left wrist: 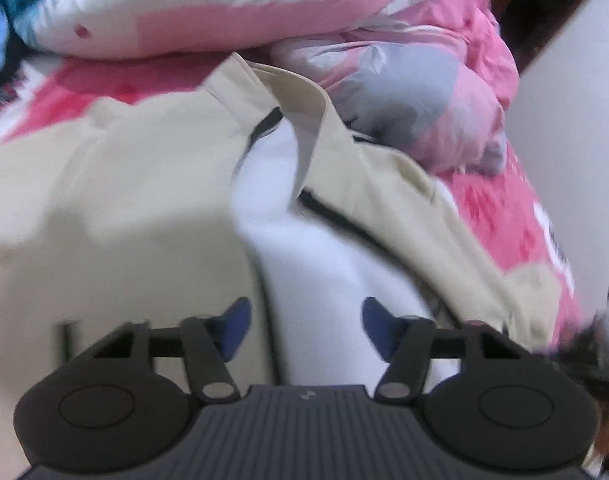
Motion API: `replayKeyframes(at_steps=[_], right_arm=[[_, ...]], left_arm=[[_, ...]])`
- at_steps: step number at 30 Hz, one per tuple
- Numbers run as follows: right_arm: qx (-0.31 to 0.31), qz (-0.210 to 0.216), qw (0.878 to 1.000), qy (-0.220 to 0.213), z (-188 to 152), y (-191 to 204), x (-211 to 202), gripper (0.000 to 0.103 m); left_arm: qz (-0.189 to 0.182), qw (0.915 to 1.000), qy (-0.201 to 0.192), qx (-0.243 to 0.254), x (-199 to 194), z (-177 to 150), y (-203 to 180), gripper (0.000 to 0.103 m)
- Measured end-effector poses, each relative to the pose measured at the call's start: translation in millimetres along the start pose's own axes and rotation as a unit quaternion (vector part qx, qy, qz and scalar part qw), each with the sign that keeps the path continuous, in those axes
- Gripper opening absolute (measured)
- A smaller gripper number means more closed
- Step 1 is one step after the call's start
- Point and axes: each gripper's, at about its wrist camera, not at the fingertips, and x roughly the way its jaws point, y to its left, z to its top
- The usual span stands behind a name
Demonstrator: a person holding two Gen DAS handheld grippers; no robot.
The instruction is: Fold clothes
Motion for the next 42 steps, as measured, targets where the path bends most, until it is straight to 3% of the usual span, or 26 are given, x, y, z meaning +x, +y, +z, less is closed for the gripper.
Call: replayKeyframes(at_steps=[2,5,8,11,18,20,22,23,25,29,31,37,42], right_arm=[[0.083,0.042,0.996,-0.008,-3.7,-26.9,-2.0,0.008],[0.202,0.102,0.974,-0.02,-9.8,-65.6,-4.1,0.008],[0.271,0.15,0.95,-0.029,-16.5,-88.0,0.2,0.008],[0.292,0.172,0.941,-0.026,-19.1,-97.6,5.3,0.008],[0.245,0.182,0.952,-0.009,-5.0,-97.2,15.0,0.011],[0.201,0.154,0.967,-0.007,-2.8,-89.7,9.0,0.015],[0.125,0.113,0.986,-0.01,1.8,-73.8,0.8,0.026],[0.084,0.088,0.993,-0.013,2.3,-64.3,-5.0,0.027],[0.023,0.048,0.998,-0.024,-1.1,-49.2,-18.2,0.031],[-0.078,-0.015,0.995,-0.051,-13.4,-23.2,-46.1,0.032],[-0.119,-0.025,0.991,-0.06,-22.3,-11.9,-57.6,0.032],[-0.148,0.028,0.988,-0.035,-41.4,6.3,-64.9,0.032],[-0.135,0.011,0.991,0.02,-53.2,8.3,-34.3,0.032]], left_arm=[[-0.013,0.9992,0.0,-0.038,29.2,14.3,1.2,0.054],[-0.034,0.9946,0.007,-0.098,63.9,33.4,8.0,0.054],[-0.043,0.9909,0.027,-0.124,87.6,43.8,10.6,0.054],[-0.05,0.9884,0.041,-0.137,101.7,46.3,10.1,0.054],[-0.041,0.9844,0.03,-0.168,121.8,48.7,6.7,0.054],[-0.036,0.9849,0.019,-0.168,123.3,49.0,2.5,0.049],[-0.029,0.9859,0.006,-0.164,122.9,49.6,-2.8,0.033],[-0.028,0.9856,0.0,-0.167,122.4,50.3,-4.4,0.031],[-0.032,0.9838,-0.016,-0.176,120.0,52.1,-7.0,0.025],[-0.04,0.9824,-0.052,-0.175,113.4,57.8,-17.6,0.023],[-0.045,0.9833,-0.061,-0.166,111.1,62.5,-23.4,0.022],[-0.053,0.9856,-0.059,-0.149,123.4,73.4,-40.5,0.021],[-0.046,0.9871,-0.042,-0.148,138.3,74.9,-48.8,0.029]])
